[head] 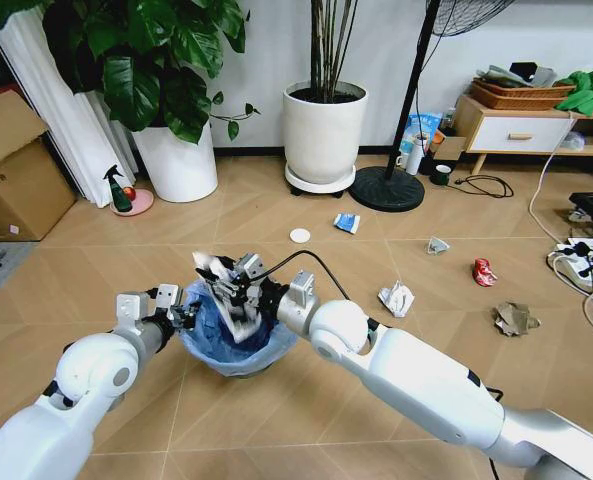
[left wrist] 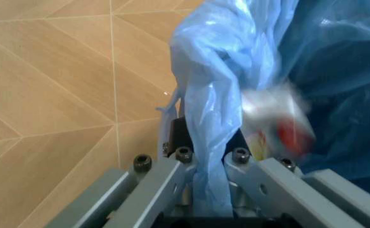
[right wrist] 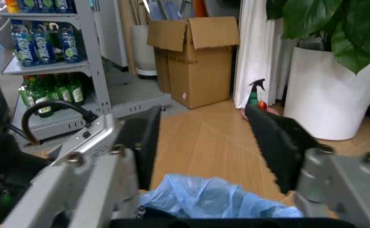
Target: Pick up the trash bin and place the garbage on the floor into it.
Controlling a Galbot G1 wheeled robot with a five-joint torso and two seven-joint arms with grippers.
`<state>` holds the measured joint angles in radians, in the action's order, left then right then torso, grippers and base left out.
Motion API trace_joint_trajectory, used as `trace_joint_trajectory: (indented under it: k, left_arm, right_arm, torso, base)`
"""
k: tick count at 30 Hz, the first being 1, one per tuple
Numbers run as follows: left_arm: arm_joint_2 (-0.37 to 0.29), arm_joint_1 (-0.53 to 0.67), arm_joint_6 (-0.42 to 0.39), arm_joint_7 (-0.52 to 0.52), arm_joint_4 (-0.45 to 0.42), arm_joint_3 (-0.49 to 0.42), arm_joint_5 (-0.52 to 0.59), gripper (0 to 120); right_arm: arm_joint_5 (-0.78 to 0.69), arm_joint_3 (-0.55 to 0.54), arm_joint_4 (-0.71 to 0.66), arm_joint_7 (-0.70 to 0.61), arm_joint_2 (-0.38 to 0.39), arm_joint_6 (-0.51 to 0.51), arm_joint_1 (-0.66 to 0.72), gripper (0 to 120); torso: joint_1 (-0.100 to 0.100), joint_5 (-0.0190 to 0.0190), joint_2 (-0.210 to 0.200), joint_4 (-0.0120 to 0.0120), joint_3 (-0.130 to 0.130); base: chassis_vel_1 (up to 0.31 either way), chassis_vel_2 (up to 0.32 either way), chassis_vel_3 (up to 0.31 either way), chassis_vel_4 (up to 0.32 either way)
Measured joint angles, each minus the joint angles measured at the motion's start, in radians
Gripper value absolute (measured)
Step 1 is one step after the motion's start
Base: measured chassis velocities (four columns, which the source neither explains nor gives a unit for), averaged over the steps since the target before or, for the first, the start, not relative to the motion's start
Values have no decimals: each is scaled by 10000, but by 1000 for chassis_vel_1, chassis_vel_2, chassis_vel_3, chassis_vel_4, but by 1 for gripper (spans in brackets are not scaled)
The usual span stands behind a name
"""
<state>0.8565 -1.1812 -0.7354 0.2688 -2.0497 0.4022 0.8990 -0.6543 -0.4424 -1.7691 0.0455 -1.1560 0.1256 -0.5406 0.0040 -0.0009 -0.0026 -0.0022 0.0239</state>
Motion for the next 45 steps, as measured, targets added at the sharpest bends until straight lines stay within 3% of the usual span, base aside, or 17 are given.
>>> trace_joint_trajectory:
  k: [2, 6, 8, 10, 12, 17, 20, 22, 29, 37, 45]
  left_arm:
    - [-39, -48, 0, -49, -23, 23, -25, 0]
    - [-99, -233, 0, -191, -50, 151, -130, 0]
    - [-93, -274, 0, -221, -50, 186, -152, 0]
    - [-64, -524, 0, -412, -49, 414, -281, 0]
    - [-63, -576, 0, -451, -49, 461, -302, 0]
    - [-49, -1182, 0, -968, -45, 1004, -594, 0]
    - [-57, -1411, 0, -1274, -123, 1213, -793, 0]
    - [-52, -1417, 0, -1280, -152, 1222, -796, 0]
    - [-64, -1597, -1, -1281, -241, 1364, -813, 0]
    - [-156, -1713, 0, -1273, -405, 1537, -746, 0]
    - [-207, -1712, 0, -1259, -452, 1557, -675, 0]
  right_arm:
    - [-10, 0, -18, -55, 16, 0, 16, 58]
    - [-377, 470, -333, -456, 192, 226, 106, 79]
    - [-483, 616, -410, -576, 273, 314, 114, 80]
    - [-862, 1294, -638, -922, 699, 577, 74, 91]
    - [-898, 1424, -659, -953, 783, 607, 45, 93]
    - [-1014, 2904, -517, -999, 1609, 902, -599, 100]
    - [-278, 3975, 941, -487, 1933, 652, -1336, 100]
    - [-36, 4130, 1530, -262, 1910, 525, -1510, 100]
    - [1121, 4543, 4500, 1002, 1264, -75, -2227, 100]
    - [2303, 4618, 7695, 1992, -505, -1061, -2185, 100]
    - [2892, 4656, 8858, 2459, -916, -1385, -2078, 100]
  torso:
    - [0, 0, 1, -1, 0]
    - [0, 1, 2, 1, 0]
    - [0, 1, 2, 0, 0]
    - [0, 1, 2, 0, 0]
    - [0, 1, 2, 1, -1]
    - [-1, 2, 3, 0, -1]
    - [0, 3, 2, -2, -1]
    - [0, 4, 2, -3, -1]
    - [0, 5, 2, -2, 0]
    - [0, 6, 1, 3, 1]
    - [0, 0, 2, 1, 0]
  base:
    - [0, 0, 0, 0]
    - [0, 0, 0, 0]
    - [0, 0, 0, 0]
    - [0, 0, 0, 0]
    - [0, 0, 0, 0]
    - [0, 0, 0, 0]
    - [0, 0, 0, 0]
    - [0, 0, 0, 0]
    - [0, 0, 0, 0]
    - [0, 0, 0, 0]
    - [0, 0, 0, 0]
